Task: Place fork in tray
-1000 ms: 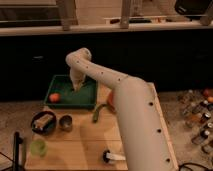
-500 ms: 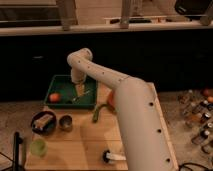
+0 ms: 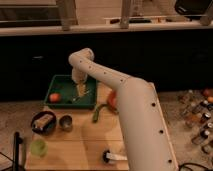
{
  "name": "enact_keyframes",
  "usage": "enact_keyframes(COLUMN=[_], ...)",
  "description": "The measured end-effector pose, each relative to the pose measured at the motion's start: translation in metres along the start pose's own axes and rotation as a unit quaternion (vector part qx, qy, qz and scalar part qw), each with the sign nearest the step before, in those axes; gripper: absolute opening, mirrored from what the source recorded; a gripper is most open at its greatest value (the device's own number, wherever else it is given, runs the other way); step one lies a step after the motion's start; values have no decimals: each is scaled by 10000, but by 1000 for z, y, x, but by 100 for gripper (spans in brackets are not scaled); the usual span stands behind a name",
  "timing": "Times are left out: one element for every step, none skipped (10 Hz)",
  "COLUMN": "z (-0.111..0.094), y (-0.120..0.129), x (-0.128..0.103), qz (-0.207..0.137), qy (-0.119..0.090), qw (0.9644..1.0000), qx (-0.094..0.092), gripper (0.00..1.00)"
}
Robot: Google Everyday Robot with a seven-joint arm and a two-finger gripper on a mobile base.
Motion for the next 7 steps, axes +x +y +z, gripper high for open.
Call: enact_keyframes(z=[0, -1, -1, -1, -2, -3, -3], y=[0, 0, 0, 0, 0, 0, 0], x=[1, 1, 2, 2, 2, 2, 3], qz=[10, 18, 22, 21, 19, 10, 4], qy=[-12, -18, -25, -25, -28, -30, -31], qw=[10000, 10000, 10000, 10000, 10000, 10000, 10000], qx=[5, 11, 17, 18, 23, 35, 42], gripper=[80, 80, 80, 80, 80, 80, 80])
